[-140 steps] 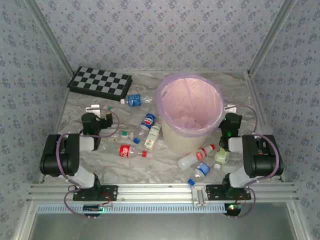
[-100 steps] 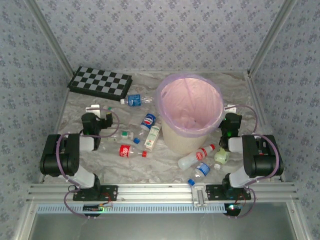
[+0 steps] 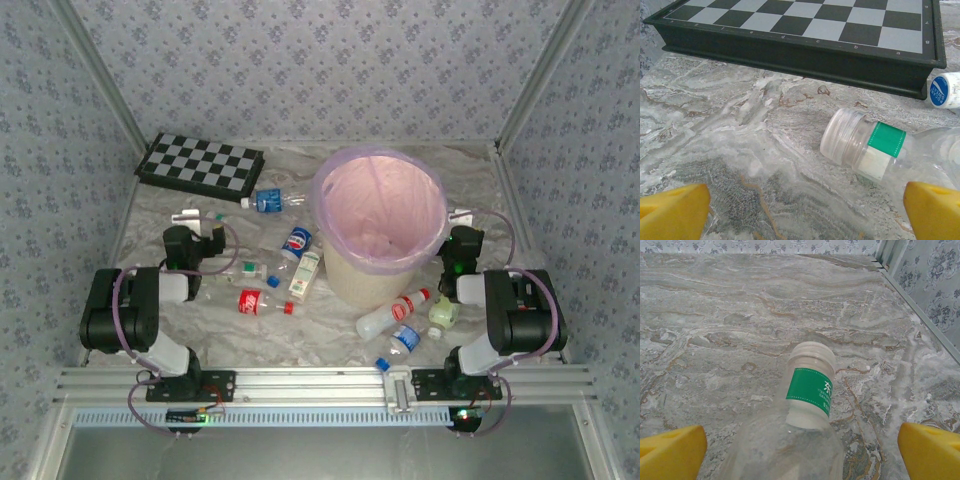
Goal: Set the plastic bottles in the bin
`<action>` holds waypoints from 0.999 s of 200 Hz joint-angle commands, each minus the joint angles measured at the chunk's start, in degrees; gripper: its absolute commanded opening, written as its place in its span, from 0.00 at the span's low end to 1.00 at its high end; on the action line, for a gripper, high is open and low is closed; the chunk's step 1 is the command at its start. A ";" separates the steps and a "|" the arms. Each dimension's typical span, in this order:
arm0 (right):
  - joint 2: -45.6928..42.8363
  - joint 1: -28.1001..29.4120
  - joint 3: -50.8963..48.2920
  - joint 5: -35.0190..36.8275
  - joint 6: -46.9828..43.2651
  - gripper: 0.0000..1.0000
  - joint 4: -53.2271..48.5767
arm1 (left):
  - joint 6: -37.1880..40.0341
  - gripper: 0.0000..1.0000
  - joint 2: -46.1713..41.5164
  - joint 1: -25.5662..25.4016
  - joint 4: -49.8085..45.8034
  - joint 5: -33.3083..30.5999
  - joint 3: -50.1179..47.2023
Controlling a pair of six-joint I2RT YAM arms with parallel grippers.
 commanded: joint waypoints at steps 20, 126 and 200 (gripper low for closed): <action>0.48 -0.51 0.04 -0.94 0.86 1.00 0.90 | -1.05 0.99 -0.19 0.57 0.34 2.23 0.91; -23.31 -2.69 33.57 13.37 22.38 1.00 -80.90 | -20.58 0.99 -30.60 -2.18 -61.92 -6.19 25.16; -15.04 -24.02 33.32 9.15 29.19 1.00 -84.97 | -31.12 0.98 -40.24 -4.57 -68.40 10.66 28.89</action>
